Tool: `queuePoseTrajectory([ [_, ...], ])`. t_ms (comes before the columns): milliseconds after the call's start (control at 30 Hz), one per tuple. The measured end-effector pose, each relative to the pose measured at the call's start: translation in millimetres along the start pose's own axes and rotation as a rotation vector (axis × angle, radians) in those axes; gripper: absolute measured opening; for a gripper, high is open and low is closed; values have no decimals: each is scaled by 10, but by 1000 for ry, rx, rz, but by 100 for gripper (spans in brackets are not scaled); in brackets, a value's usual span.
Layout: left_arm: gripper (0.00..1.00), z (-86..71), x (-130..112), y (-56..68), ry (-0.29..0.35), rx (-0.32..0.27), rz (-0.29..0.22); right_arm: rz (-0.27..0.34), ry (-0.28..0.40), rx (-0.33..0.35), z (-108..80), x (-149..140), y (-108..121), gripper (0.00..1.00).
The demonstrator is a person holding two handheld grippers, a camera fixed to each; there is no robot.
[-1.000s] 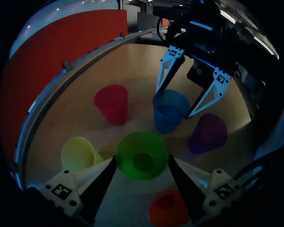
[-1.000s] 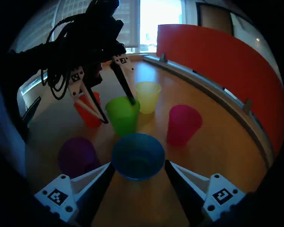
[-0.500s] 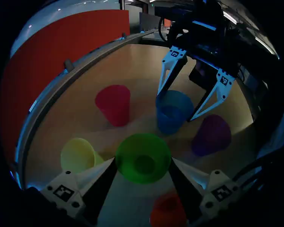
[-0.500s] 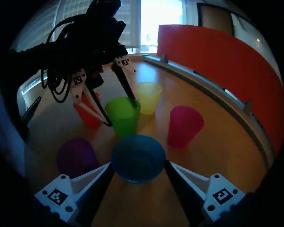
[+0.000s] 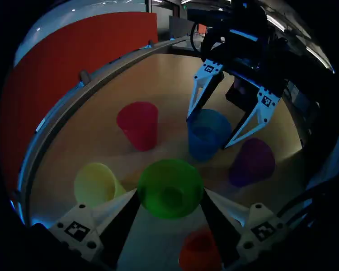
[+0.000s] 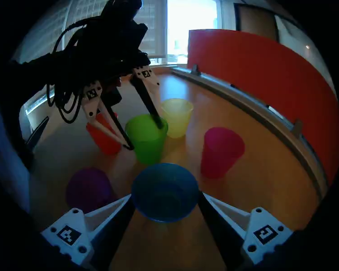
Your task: Pour water
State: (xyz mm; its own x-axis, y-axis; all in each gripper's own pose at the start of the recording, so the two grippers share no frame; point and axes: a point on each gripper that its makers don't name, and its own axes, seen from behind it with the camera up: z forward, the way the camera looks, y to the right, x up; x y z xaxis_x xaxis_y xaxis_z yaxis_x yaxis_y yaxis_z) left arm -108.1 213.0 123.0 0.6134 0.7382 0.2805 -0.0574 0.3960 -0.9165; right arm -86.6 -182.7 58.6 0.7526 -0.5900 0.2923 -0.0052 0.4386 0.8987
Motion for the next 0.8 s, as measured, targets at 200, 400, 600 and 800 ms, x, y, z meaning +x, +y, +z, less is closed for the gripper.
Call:
queuePoseTrajectory([
  [200,88,-16,-5,-13,3,5,0,7,6,5,18,15,-13,90],
  [400,88,-48,24,-45,14,14,-7,18,14,-6,0,23,16,90],
  [600,88,-129,66,-111,29,34,-19,35,43,-1,-71,134,10,90],
  [800,88,-263,135,-128,57,51,-25,34,73,-12,-181,289,-6,90],
])
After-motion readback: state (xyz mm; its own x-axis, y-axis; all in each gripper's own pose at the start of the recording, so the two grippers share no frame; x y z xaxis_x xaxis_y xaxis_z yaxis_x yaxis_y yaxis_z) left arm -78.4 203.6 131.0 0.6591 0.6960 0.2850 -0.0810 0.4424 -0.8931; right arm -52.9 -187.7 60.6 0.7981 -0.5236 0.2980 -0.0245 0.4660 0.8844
